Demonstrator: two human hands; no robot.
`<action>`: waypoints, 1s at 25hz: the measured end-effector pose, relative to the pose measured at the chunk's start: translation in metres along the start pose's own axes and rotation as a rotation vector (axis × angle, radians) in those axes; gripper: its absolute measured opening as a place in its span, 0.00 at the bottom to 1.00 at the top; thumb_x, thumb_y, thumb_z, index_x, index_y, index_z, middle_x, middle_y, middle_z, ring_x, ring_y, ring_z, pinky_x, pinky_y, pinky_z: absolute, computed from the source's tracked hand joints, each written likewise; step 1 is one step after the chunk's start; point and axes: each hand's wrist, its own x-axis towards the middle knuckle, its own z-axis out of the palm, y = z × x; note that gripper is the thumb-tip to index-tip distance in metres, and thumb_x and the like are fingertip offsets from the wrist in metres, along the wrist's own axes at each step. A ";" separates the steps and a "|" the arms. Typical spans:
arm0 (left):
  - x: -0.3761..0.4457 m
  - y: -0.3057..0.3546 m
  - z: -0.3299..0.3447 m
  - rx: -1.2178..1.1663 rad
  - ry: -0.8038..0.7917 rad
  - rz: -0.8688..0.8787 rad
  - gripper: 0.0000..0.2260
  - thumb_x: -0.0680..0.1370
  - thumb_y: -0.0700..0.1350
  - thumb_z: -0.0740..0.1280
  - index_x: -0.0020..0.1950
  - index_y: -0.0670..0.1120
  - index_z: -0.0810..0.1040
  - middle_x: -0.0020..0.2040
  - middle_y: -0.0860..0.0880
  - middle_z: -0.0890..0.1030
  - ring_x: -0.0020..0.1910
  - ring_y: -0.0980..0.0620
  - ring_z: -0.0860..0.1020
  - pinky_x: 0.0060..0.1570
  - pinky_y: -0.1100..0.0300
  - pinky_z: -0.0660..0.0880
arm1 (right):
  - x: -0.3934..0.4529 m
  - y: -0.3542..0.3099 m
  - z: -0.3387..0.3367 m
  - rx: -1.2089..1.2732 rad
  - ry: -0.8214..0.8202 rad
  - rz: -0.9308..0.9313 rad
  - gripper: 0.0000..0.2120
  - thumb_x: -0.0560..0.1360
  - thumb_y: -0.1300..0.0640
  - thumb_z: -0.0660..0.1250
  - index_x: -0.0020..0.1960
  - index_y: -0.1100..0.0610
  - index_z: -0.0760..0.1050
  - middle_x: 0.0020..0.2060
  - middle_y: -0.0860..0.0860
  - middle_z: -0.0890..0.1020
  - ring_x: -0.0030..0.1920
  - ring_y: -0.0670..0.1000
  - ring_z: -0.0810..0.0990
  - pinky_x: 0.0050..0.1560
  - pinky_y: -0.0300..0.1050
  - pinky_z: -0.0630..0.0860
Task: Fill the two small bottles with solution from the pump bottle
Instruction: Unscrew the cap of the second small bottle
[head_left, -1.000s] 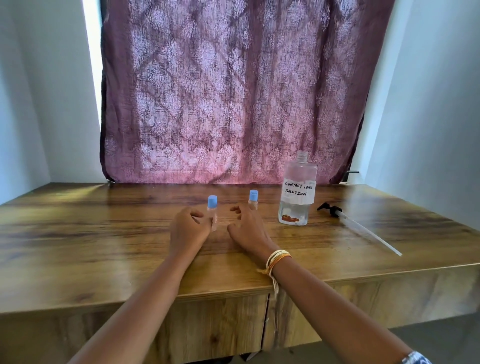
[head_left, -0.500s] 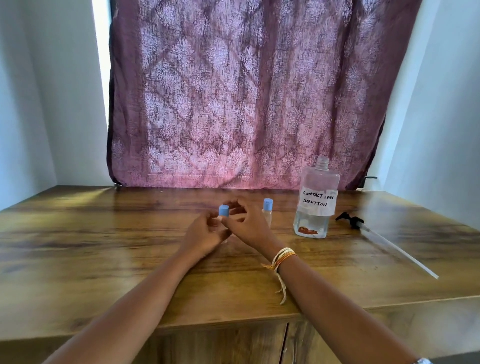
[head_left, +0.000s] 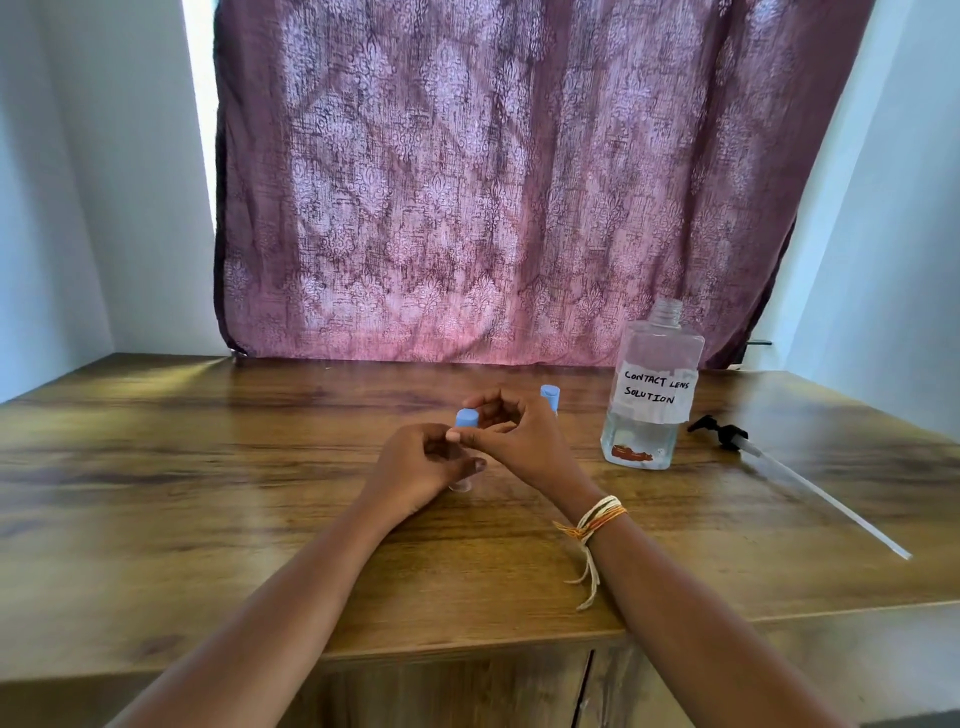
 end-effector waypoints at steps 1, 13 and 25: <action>0.000 0.000 -0.001 -0.013 -0.004 0.001 0.11 0.69 0.45 0.78 0.50 0.47 0.85 0.42 0.49 0.87 0.41 0.54 0.85 0.48 0.53 0.81 | 0.000 0.000 -0.001 -0.004 0.005 -0.008 0.14 0.63 0.59 0.81 0.46 0.56 0.80 0.40 0.56 0.85 0.35 0.42 0.81 0.39 0.36 0.78; -0.004 0.004 -0.004 -0.084 0.008 0.031 0.11 0.68 0.45 0.78 0.49 0.50 0.86 0.43 0.51 0.87 0.45 0.56 0.85 0.51 0.50 0.81 | -0.002 -0.001 0.003 -0.036 0.048 0.020 0.14 0.63 0.57 0.81 0.45 0.59 0.82 0.38 0.51 0.85 0.39 0.46 0.83 0.42 0.40 0.81; -0.008 0.009 -0.001 -0.088 0.043 -0.009 0.10 0.68 0.44 0.78 0.49 0.48 0.87 0.44 0.50 0.87 0.46 0.56 0.85 0.52 0.53 0.80 | -0.001 0.003 0.002 0.087 -0.036 -0.001 0.09 0.68 0.67 0.76 0.48 0.65 0.81 0.37 0.50 0.84 0.37 0.41 0.83 0.43 0.34 0.79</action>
